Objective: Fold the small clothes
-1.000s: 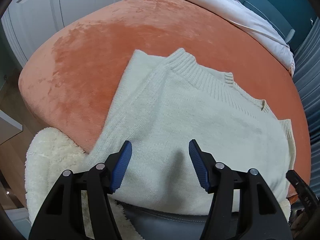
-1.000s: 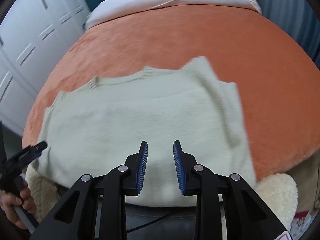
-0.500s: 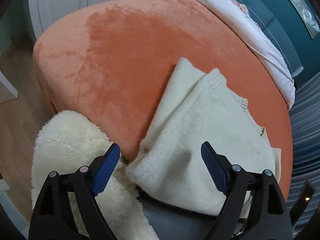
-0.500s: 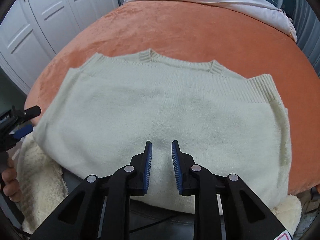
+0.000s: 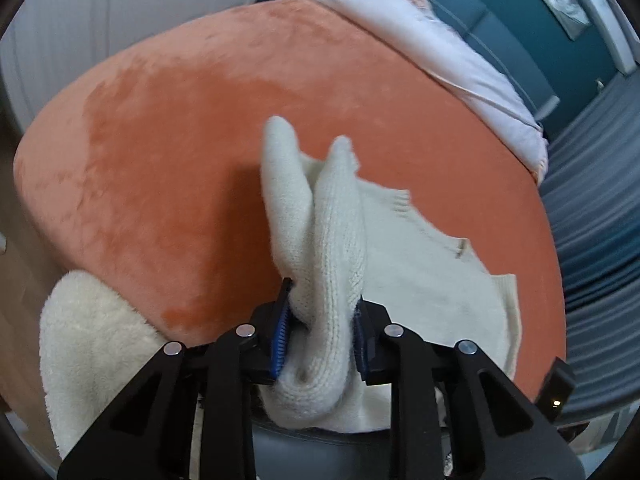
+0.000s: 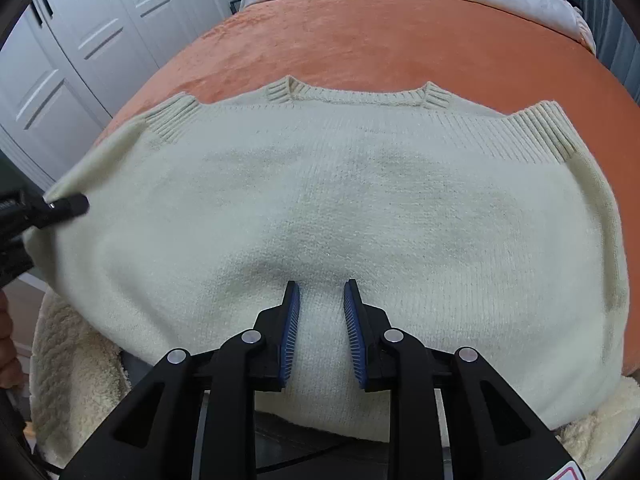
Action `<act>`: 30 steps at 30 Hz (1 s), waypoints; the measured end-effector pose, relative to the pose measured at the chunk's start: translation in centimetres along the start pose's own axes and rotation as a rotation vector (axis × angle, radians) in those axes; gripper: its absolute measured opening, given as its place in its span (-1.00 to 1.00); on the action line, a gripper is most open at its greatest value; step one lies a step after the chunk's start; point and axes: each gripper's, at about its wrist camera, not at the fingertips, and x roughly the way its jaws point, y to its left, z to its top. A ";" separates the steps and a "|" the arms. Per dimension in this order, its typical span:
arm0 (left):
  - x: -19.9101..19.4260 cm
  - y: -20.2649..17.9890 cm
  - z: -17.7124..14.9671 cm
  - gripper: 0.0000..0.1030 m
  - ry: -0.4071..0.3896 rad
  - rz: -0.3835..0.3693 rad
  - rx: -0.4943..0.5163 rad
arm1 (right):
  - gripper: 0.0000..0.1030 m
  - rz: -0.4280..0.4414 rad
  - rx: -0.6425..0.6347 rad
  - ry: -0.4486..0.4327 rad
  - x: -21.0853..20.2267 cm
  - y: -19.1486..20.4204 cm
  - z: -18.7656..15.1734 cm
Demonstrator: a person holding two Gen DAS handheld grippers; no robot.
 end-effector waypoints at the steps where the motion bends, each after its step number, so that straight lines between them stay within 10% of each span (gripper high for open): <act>1: -0.7 -2.5 0.1 -0.55 -0.014 -0.022 0.057 | -0.52 0.013 0.016 -0.018 -0.6 -0.2 -0.2; 8: -0.1 -19.2 -3.8 -0.56 0.030 -0.219 0.398 | -0.26 0.066 0.126 -0.171 -8.3 -5.2 -5.9; 12: 7.5 -24.3 -9.3 -0.44 0.192 -0.176 0.537 | -0.19 0.031 0.277 -0.194 -11.2 -10.5 -9.6; 16: 9.3 -23.0 -11.5 -0.17 0.220 -0.154 0.489 | -0.15 0.068 0.484 -0.189 -12.1 -15.4 -11.1; 19: 4.9 -20.4 -11.0 0.69 0.092 -0.162 0.499 | 0.03 0.033 0.459 -0.223 -13.9 -16.2 -11.0; 30: 4.2 -10.0 -14.0 0.75 0.207 0.117 0.613 | 0.49 0.275 0.476 -0.165 -11.8 -12.9 -5.9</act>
